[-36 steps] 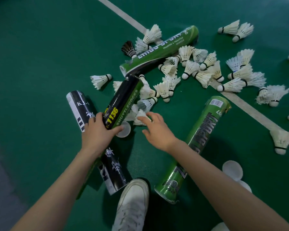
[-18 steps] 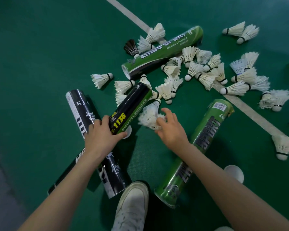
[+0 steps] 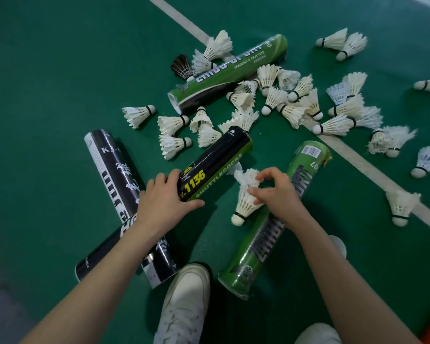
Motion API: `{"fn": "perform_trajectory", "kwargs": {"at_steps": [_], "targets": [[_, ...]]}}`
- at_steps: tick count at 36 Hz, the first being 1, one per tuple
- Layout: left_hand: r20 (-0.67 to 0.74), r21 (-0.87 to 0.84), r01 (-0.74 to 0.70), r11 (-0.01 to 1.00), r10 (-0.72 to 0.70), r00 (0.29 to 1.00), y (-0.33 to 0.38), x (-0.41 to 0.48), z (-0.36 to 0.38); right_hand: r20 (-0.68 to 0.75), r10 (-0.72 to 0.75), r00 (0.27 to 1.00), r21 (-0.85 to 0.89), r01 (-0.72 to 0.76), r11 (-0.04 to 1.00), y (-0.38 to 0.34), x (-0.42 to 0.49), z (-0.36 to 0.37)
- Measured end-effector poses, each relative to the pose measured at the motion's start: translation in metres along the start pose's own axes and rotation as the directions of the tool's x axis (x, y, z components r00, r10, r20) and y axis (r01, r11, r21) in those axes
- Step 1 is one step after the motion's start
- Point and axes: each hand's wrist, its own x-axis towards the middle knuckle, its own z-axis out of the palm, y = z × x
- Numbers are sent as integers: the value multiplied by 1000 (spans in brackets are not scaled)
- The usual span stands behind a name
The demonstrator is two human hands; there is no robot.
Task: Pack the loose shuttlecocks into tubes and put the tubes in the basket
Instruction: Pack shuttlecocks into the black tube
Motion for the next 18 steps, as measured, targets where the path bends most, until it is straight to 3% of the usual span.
{"fn": "perform_trajectory", "kwargs": {"at_steps": [2, 4, 9, 10, 14, 18], "targets": [[6, -2, -12, 1000, 12, 1000, 3, -2, 0, 18, 101, 995, 265, -102, 959, 0, -2, -7], [8, -3, -16, 1000, 16, 1000, 6, -4, 1, 55, 192, 980, 508, -193, 839, 0, -5, -14], [21, 6, -28, 1000, 28, 999, 12, -7, 3, 194, 261, 946, 736, -316, 599, 0, -12, -29], [20, 7, -30, 1000, 30, 999, 13, -8, 3, 195, 270, 943, 738, -323, 592, 1, -13, -30], [15, 19, -41, 999, 41, 999, 18, -9, 4, 89, 288, 953, 625, -279, 729, 1, -16, -30], [1, 38, -56, 998, 56, 998, 20, -10, 5, 22, 252, 967, 629, -209, 749, -3, -17, -32]]}}
